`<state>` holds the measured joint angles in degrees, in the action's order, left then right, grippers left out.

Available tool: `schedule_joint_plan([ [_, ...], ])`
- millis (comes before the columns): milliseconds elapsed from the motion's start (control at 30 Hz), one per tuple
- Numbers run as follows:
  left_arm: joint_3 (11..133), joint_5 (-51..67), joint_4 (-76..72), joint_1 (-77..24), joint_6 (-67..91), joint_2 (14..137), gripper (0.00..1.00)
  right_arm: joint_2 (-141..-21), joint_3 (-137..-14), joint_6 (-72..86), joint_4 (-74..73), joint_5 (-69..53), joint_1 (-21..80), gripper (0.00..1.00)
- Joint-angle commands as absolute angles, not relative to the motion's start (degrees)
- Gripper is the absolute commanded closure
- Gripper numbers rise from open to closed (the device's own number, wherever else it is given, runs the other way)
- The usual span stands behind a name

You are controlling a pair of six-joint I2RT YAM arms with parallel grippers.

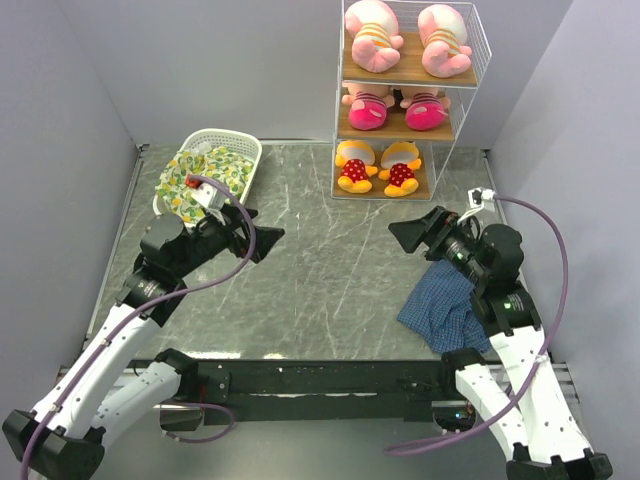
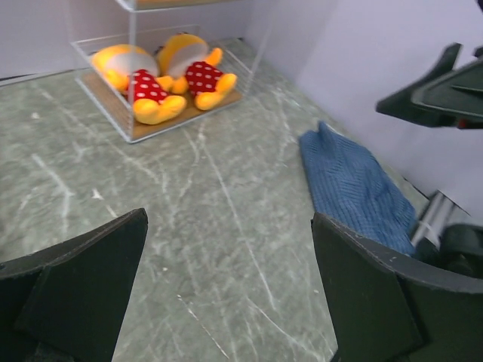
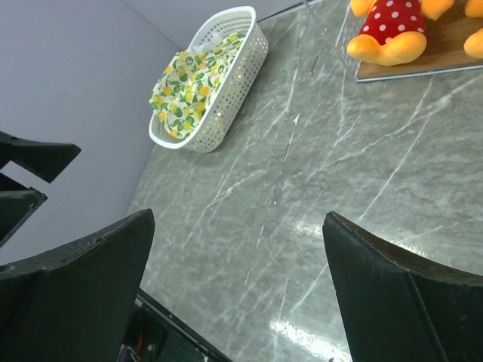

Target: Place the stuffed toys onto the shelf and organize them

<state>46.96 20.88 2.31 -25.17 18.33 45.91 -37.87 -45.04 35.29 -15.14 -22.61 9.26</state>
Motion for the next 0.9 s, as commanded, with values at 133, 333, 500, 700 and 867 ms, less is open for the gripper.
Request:
schedule_joint_plan([
  [133,46.32,24.44,-0.27,-25.75,17.58,44.3,0.04,-35.94,-45.26,31.11,-17.05,-20.84,9.84,0.0],
  [333,45.79,20.48,-0.18,-25.75,16.61,42.63,0.04,-38.58,-46.76,31.64,-16.96,-23.11,9.84,0.0],
  [500,45.88,19.6,-0.18,-25.84,16.17,42.45,0.04,-39.64,-47.28,31.73,-17.05,-23.82,9.84,0.0],
  [700,45.79,19.69,-0.18,-25.84,16.17,42.01,0.04,-40.87,-48.08,31.99,-17.14,-24.17,9.84,0.0],
  [867,45.79,19.6,-0.18,-25.93,16.17,42.1,0.04,-41.31,-48.08,32.25,-16.88,-24.43,9.76,0.0],
])
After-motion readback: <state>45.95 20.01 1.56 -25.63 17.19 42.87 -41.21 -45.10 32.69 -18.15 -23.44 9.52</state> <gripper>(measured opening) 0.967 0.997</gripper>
